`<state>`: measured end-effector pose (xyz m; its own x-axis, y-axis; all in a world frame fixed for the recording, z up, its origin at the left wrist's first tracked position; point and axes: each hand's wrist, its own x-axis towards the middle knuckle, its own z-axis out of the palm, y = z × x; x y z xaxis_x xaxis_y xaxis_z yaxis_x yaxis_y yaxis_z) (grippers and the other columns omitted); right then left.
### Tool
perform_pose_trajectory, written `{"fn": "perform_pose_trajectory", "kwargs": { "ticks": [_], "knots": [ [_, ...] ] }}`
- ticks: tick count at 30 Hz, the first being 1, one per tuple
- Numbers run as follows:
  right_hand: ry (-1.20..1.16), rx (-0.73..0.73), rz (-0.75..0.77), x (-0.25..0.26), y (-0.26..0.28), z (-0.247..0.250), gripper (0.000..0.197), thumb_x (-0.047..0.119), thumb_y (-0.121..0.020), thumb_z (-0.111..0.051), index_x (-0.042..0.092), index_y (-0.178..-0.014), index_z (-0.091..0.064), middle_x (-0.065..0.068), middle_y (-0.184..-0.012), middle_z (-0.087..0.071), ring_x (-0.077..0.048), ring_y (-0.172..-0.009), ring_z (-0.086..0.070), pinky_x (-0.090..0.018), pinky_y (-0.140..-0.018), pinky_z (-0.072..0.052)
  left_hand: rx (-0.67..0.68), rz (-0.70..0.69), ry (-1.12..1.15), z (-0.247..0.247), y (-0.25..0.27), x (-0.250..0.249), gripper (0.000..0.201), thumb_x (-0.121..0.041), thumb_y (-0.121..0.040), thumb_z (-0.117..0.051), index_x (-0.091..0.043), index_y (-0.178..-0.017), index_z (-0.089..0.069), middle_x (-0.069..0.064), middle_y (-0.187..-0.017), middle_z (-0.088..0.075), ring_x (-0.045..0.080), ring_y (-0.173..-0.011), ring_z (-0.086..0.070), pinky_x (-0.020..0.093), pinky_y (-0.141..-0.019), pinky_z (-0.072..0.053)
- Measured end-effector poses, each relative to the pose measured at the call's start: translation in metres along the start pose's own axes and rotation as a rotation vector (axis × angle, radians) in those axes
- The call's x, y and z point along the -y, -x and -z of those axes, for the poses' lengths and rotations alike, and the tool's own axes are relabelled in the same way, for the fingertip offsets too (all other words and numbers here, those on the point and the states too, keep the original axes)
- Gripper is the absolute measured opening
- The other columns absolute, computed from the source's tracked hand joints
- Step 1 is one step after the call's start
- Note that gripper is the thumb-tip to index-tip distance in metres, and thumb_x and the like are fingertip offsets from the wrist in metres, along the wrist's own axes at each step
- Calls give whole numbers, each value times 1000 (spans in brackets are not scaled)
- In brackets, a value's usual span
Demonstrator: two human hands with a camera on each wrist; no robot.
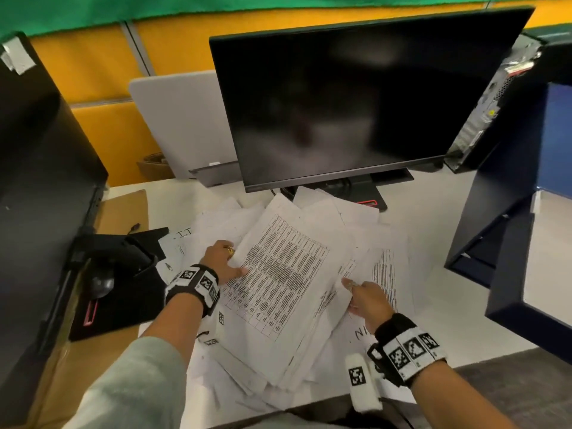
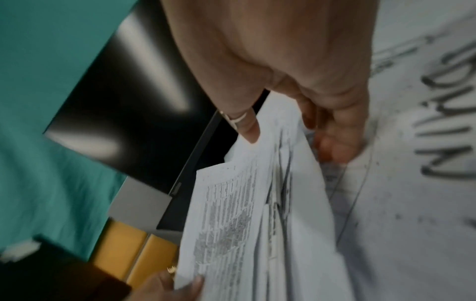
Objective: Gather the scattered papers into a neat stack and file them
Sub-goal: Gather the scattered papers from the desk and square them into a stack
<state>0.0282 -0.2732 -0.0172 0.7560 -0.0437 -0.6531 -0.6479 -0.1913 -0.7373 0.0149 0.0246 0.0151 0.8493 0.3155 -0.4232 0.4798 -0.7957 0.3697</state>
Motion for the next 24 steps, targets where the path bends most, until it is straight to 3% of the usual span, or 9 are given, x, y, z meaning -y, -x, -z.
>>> {"fn": "perform_pose_trajectory", "kwargs": {
  "ticks": [2,5,7,10,13,16,18,21,24],
  "knots": [
    [-113,48,-30,3,4,1,29,21,-89,-58,0,-110,-59,-14,-96,-66,-29,-89,-61,-37,-80,-52,7,-7,5,-4,3,0,69,-39,-78,-70,-3,-130,-43,13,-135,-44,28,-120,-48,34,-102,-40],
    [-108,94,-59,6,8,-2,54,31,-87,-58,3,-132,-44,-16,-132,-53,-34,-119,-50,-47,-103,-40,113,-13,36,-13,8,-3,71,-35,-80,-69,-9,-136,-35,11,-132,-51,29,-117,-52,35,-98,-44],
    [-160,176,-48,5,8,-2,60,36,-87,-56,10,-138,-38,-14,-140,-46,-33,-127,-44,-50,-109,-32,221,-11,3,-19,12,-6,59,-37,-80,-68,-10,-126,-44,11,-124,-57,25,-106,-56,34,-93,-47],
    [-354,281,-101,8,18,3,42,37,-95,-43,14,-129,-51,-16,-128,-58,-33,-117,-54,-49,-102,-40,325,5,45,-21,27,-12,36,-40,-83,-64,-12,-104,-55,4,-97,-61,18,-88,-54,27,-78,-44],
    [-607,434,-113,6,21,13,45,43,-95,-36,15,-106,-69,-15,-110,-69,-30,-97,-68,-41,-78,-57,317,25,276,-21,36,-9,48,-41,-83,-64,-8,-118,-56,1,-97,-60,17,-91,-55,23,-75,-44],
    [-560,430,-91,7,29,14,37,42,-91,-46,19,-114,-63,-9,-115,-68,-25,-105,-65,-42,-90,-51,315,61,652,-24,46,-9,54,-34,-85,-63,-9,-130,-47,7,-124,-59,25,-117,-52,38,-103,-40],
    [-348,445,-84,5,30,9,48,35,-84,-60,15,-127,-53,-10,-125,-62,-25,-116,-57,-44,-103,-40,321,26,704,-33,52,-19,56,-30,-84,-64,-14,-133,-44,7,-132,-54,25,-124,-48,40,-106,-37],
    [-51,175,-39,7,31,-1,66,11,-82,-67,0,-138,-34,-19,-140,-45,-31,-126,-43,-43,-105,-32,166,1,584,-52,54,-34,55,-31,-78,-71,-11,-124,-50,2,-113,-63,21,-106,-59,33,-92,-49],
    [19,-51,-30,11,16,10,69,4,-83,-65,-3,-140,-26,-23,-144,-36,-38,-132,-35,-44,-106,-32,-209,72,509,-48,55,-25,50,-42,-81,-65,-7,-116,-56,-1,-106,-64,17,-97,-61,33,-94,-48]
  ]
}}
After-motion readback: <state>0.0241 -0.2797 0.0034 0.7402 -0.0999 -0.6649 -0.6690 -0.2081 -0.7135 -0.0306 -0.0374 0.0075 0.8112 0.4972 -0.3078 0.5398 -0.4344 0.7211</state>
